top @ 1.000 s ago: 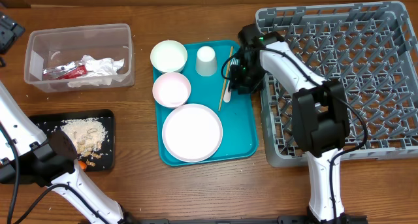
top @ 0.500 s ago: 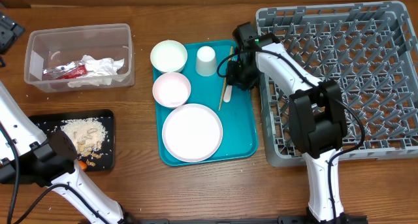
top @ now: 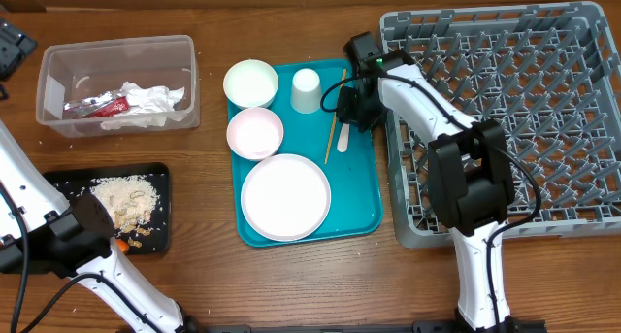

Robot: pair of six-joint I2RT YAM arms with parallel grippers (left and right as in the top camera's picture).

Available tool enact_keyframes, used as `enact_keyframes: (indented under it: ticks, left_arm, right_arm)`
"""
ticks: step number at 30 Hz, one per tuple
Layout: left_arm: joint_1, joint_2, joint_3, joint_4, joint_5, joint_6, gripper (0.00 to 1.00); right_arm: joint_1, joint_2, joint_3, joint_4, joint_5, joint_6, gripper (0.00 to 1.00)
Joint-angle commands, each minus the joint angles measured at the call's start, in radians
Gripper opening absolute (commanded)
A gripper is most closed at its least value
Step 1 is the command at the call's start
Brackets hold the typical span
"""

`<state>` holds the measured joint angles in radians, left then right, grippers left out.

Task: Sort waste into correct bins and load items into the dishwasher rack
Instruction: 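Lower the right gripper over the white plastic fork on the tray, then close the right gripper on the fork and lift it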

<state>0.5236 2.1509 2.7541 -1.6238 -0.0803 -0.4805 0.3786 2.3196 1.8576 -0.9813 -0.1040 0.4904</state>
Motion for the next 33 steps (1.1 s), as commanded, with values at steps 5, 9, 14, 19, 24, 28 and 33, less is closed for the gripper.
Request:
enact_keyframes:
  ticks: [5,9,14,19,24,28,33]
  left_arm:
    - [0.000,0.007,0.002,0.001,-0.008,-0.014,1.00]
    - [0.000,0.007,0.002,0.001,-0.008,-0.014,1.00]
    - [0.000,0.007,0.002,0.001,-0.008,-0.014,1.00]
    - [0.000,0.007,0.002,0.001,-0.008,-0.014,1.00]
    - [0.000,0.007,0.002,0.001,-0.008,-0.014,1.00]
    - [0.000,0.007,0.002,0.001,-0.008,-0.014,1.00]
    - [0.000,0.007,0.002,0.001,-0.008,-0.014,1.00]
  right_arm:
    - [0.078,-0.002,-0.006,-0.027,0.167,0.036,0.32]
    - [0.080,-0.002,-0.006,-0.034,0.174,0.039,0.24]
    - [0.079,-0.002,-0.006,-0.050,0.168,0.042,0.08]
    - [0.069,-0.002,0.021,-0.089,0.071,0.042,0.04]
    - [0.050,-0.003,0.095,-0.137,-0.020,0.032,0.04]
    - [0.032,-0.024,0.179,-0.201,-0.037,0.012,0.04]
    - [0.002,-0.063,0.238,-0.245,-0.037,-0.001,0.04]
